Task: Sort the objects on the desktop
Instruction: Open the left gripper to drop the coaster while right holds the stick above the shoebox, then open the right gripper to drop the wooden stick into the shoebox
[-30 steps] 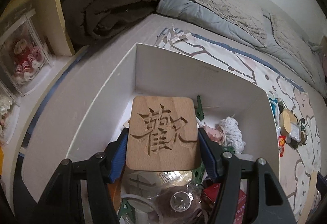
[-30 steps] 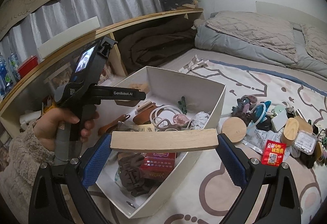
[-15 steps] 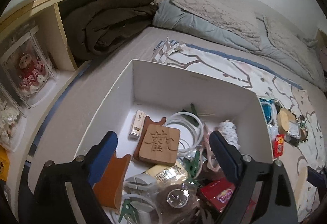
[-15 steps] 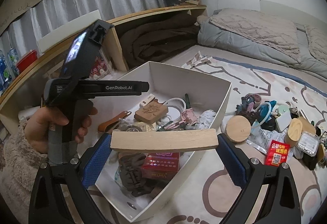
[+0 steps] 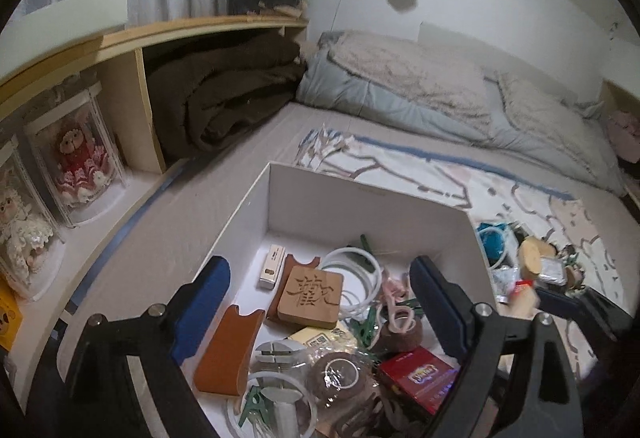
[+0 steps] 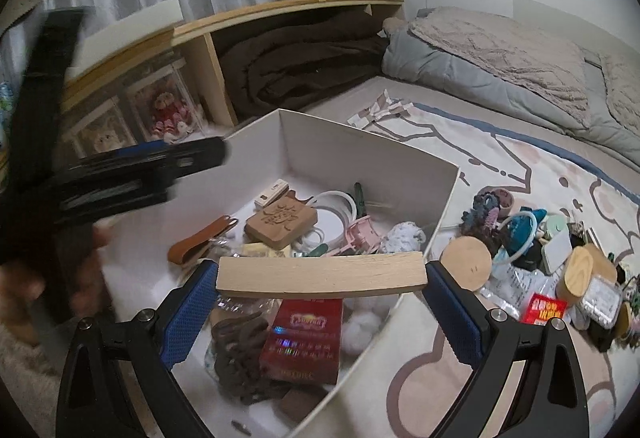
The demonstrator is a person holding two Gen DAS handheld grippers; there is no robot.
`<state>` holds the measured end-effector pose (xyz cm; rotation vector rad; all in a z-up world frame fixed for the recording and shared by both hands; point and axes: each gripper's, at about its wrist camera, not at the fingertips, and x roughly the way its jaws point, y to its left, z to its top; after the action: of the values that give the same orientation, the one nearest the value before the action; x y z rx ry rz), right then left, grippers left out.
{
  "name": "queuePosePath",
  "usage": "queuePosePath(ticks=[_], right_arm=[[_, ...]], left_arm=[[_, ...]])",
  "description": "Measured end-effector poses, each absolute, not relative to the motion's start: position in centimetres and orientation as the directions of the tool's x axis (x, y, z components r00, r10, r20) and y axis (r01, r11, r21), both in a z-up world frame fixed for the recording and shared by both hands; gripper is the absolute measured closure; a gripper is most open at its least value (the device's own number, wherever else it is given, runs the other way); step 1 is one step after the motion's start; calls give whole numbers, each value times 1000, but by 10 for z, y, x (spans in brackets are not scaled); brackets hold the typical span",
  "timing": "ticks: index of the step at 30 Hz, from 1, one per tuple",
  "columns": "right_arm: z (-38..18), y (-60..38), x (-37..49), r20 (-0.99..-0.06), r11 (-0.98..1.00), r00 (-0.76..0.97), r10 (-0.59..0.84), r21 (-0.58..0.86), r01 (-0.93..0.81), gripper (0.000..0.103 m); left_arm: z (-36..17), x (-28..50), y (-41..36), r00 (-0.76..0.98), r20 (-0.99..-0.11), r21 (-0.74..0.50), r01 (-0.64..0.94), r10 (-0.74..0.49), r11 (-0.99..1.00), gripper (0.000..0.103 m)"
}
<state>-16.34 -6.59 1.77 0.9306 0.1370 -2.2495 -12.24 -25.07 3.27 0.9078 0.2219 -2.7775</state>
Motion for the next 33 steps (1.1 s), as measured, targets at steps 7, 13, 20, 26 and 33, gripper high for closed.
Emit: queuePosePath(ticks=[7, 13, 20, 26, 33], right_arm=[[15, -95, -192, -705, -767, -493, -511, 115, 631, 3], [6, -119, -211, -756, -747, -444, -481, 88, 659, 3], [-1, -142, -216, -770, -713, -458, -445, -5, 701, 3], [0, -143, -224, -758, -743, -496, -423, -24, 669, 0], [5, -128, -217, -737, -758, -509, -445, 7, 652, 0]], left_arm=[[41, -96, -246, -833, -538, -90, 210, -130, -974, 11], [38, -85, -247, -843, -529, -112, 179, -93, -977, 11], [32, -84, -251, -841, -533, -122, 183, -91, -976, 11], [31, -82, -251, -840, -535, -118, 185, -95, -976, 11], [33, -81, -248, -843, -528, -114, 186, -99, -976, 11]])
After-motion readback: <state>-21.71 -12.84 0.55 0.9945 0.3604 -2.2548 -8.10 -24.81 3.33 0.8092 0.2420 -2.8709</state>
